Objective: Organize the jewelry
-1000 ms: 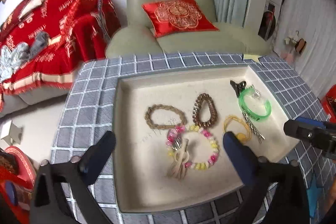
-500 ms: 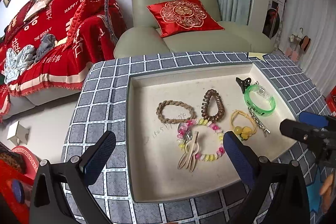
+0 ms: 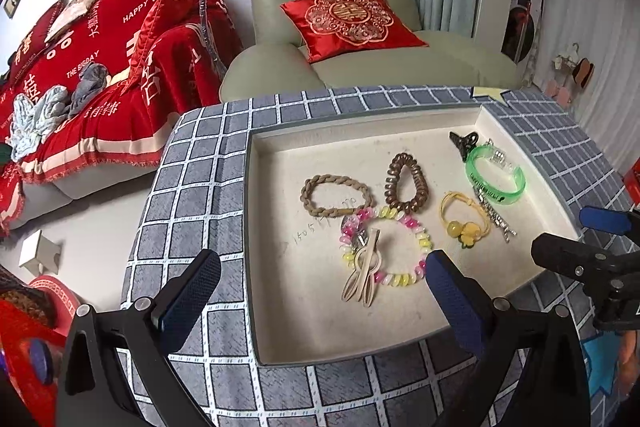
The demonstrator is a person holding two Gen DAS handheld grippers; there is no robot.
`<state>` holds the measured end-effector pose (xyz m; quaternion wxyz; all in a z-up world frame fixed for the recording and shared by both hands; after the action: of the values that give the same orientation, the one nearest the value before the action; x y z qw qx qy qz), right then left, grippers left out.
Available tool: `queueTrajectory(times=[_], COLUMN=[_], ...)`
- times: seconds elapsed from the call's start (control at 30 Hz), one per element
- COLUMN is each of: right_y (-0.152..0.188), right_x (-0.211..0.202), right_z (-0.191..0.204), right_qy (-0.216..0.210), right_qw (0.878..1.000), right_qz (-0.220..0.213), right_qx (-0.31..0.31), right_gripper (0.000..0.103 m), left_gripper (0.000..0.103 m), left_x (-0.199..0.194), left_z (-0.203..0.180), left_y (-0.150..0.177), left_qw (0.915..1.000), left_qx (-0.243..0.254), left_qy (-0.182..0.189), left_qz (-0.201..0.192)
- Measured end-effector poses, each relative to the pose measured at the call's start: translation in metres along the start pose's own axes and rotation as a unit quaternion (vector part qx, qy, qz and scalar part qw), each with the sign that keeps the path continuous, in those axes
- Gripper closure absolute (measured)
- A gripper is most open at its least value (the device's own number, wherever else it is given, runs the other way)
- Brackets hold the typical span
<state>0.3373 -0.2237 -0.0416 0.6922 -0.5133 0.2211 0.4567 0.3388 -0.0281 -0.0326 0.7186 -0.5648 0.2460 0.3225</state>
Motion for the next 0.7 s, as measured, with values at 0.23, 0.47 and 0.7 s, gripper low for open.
queueTrajectory(times=[0.23, 0.47, 0.7], right_y=[0.005, 0.011, 0.029], right_x=[0.0, -0.005, -0.016], right_z=[0.003, 0.011, 0.014], right_qy=[0.016, 0.036, 0.034], right_qw=[1.0, 0.998, 0.999], right_qz=[0.011, 0.014, 0.003], right_qx=[-0.015, -0.042, -0.042], right_gripper=[0.0, 0.0, 0.0], left_gripper=[0.0, 0.0, 0.0], left_x=[-0.001, -0.008, -0.027], left_z=[0.002, 0.01, 0.014], left_y=[0.007, 0.021, 0.034], left_qw=[0.9999, 0.9996, 0.9998], left_qx=[0.01, 0.007, -0.007], left_qy=[-0.005, -0.011, -0.009], left_qz=[0.011, 0.024, 0.017])
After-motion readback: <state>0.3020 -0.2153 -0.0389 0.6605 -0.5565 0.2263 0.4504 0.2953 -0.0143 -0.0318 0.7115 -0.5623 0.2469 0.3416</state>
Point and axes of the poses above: each gripper's, at about its wrist camera, not at the fingertips, and x roughly the way its jaws point, z to its left, y to its underside, the point moved 4 cm from there along x, roughly the way its jaws point, and after that the axes turned 15 degrees about -y, right-handed, at the moved point
